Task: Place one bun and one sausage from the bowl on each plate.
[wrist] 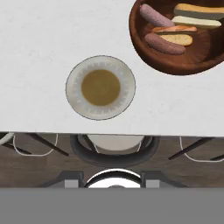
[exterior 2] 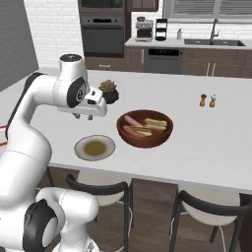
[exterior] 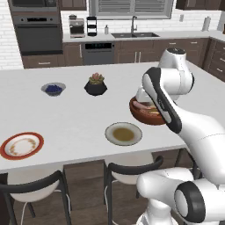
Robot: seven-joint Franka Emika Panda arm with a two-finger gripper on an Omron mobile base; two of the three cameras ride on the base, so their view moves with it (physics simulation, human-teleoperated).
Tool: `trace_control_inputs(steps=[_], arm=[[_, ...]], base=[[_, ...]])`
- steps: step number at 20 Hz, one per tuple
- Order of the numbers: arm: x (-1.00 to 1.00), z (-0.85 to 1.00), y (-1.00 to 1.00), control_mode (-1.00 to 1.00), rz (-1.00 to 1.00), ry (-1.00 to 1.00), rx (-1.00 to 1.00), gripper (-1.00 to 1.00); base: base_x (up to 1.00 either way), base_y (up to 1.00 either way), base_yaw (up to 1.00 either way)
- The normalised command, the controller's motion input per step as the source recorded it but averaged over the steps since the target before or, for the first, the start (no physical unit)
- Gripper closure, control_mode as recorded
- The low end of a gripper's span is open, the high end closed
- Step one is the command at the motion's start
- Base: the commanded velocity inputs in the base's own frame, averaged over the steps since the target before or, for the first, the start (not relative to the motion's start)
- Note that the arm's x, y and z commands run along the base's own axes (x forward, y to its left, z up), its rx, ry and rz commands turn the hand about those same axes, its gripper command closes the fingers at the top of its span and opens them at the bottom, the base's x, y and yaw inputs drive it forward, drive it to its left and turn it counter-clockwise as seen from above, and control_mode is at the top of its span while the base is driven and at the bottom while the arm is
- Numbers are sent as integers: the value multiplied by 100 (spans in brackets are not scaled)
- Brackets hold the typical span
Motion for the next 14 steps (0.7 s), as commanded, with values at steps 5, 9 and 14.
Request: trace_control_inputs(steps=[5,9,14], arm=[[17,0,-51,-100,1,1,0,-100],[51,0,-87,-100,4,7,1,-100],[56,-1,-70,-100,5,13,1,-100]], base=[[0,0,0],[0,0,0],[0,0,0]])
